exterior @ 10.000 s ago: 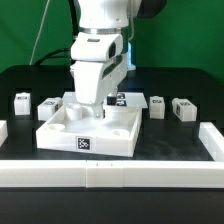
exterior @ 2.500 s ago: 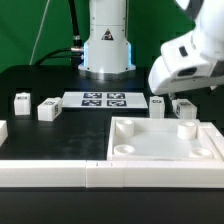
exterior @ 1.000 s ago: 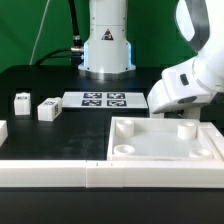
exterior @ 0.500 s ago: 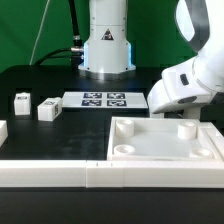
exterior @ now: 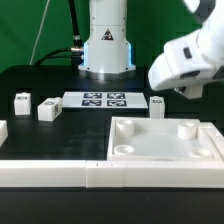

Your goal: Assemble one leg

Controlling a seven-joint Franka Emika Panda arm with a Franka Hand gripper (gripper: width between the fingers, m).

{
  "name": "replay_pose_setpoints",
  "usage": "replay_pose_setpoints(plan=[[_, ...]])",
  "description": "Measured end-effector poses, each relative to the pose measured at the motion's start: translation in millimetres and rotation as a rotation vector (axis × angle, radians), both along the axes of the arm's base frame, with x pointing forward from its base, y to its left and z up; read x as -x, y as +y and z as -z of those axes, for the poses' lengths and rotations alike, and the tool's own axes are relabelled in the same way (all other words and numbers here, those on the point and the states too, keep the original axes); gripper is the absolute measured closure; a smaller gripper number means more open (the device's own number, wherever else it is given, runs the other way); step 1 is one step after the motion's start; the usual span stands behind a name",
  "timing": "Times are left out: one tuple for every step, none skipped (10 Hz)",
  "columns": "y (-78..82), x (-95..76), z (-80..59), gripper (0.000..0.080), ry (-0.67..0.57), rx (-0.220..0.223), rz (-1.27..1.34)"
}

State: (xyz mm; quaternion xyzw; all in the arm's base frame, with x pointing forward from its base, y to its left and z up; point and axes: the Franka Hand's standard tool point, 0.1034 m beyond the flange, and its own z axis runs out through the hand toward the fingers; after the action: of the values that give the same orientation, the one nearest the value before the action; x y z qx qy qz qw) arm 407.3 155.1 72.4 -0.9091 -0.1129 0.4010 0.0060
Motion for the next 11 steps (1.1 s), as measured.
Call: replay_pose_setpoints(plan=[[-1.2, -0.9, -5.6, 0.0509, -0.007, 0.001, 0.000], [0.0, -3.8, -2.5, 0.0509, -0.035, -0.005, 0.003], [-0.1, -3.4, -2.3, 0.0509, -0.033, -0.004, 0.003], [1.3, -8.7, -0.6, 0.0509, -0.076, -0.013, 0.008], [2.7, -16.5, 1.5, 0.0509, -0.168, -0.028, 0.017], [1.8, -21.4, -0.6, 0.0509, -0.242, -0.046, 0.014], [0.9, -37.8, -8.1, 0.0509, -0.333, -0.081, 0.002], [0.5, -50.5, -16.6, 0.0509, -0.413, -0.096, 0.007], [-2.9, -56.6, -21.3, 0.0509, -0.502, -0.108, 0.015], [-6.1, -61.2, -22.5, 0.0509, -0.575, -0.118, 0.024], [-4.9, -65.5, -20.8, 0.0509, -0.685, -0.138, 0.029]])
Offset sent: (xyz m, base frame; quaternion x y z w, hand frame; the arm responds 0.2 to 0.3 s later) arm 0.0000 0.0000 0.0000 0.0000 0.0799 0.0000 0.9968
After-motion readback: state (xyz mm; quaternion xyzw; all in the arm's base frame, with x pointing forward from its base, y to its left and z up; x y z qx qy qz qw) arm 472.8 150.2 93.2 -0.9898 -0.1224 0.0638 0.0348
